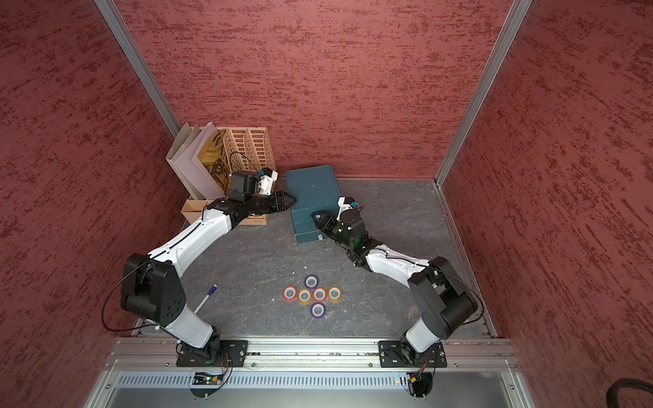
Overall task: Place the transparent tape into the drawer according to color
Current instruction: Open the drawer in the storage box.
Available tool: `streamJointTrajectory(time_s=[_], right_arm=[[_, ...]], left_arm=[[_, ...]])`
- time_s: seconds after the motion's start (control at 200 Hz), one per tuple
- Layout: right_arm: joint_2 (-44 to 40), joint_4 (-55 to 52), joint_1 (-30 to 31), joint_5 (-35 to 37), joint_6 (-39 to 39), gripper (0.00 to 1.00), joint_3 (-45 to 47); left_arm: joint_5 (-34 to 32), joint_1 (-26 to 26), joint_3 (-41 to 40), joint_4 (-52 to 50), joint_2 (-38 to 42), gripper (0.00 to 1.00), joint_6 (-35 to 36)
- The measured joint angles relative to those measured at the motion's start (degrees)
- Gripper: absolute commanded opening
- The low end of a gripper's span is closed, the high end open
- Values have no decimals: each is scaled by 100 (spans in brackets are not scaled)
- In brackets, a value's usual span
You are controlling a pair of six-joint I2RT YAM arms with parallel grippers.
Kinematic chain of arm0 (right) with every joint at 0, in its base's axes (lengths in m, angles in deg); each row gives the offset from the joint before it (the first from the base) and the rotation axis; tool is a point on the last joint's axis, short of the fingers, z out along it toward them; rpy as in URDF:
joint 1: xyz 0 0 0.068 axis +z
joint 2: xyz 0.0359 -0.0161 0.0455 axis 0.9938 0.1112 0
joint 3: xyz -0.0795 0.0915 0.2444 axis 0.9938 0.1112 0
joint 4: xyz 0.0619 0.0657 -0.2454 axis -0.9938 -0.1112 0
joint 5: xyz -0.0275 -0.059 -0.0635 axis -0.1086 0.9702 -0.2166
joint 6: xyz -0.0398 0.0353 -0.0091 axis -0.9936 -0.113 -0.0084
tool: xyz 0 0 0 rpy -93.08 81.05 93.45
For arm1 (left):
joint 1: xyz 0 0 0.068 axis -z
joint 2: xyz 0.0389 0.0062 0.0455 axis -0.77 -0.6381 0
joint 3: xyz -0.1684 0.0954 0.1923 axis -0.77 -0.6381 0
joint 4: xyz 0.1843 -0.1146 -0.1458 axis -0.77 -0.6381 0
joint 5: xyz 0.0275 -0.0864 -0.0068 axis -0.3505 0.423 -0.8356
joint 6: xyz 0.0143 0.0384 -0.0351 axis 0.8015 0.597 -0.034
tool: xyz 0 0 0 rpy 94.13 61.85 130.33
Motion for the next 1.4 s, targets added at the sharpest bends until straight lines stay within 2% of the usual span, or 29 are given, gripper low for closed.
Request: streamJointTrajectory(time_s=[0.461, 0.536, 0.726, 1.047, 1.398], right_arm=[[437, 168, -37, 188, 33, 27, -295], [501, 168, -50, 190, 24, 21, -358], [522, 260, -57, 190, 63, 0, -382], [258, 214, -66, 181, 160, 0, -125], [-647, -122, 262, 299, 260, 0, 603]], left_arm=[[-2, -2, 146, -13, -195, 57, 46], [-20, -2, 192, -15, -234, 56, 48], [-28, -2, 219, -15, -258, 54, 57], [-59, 4, 234, -22, -258, 52, 68], [-149, 26, 256, -39, -258, 51, 83]])
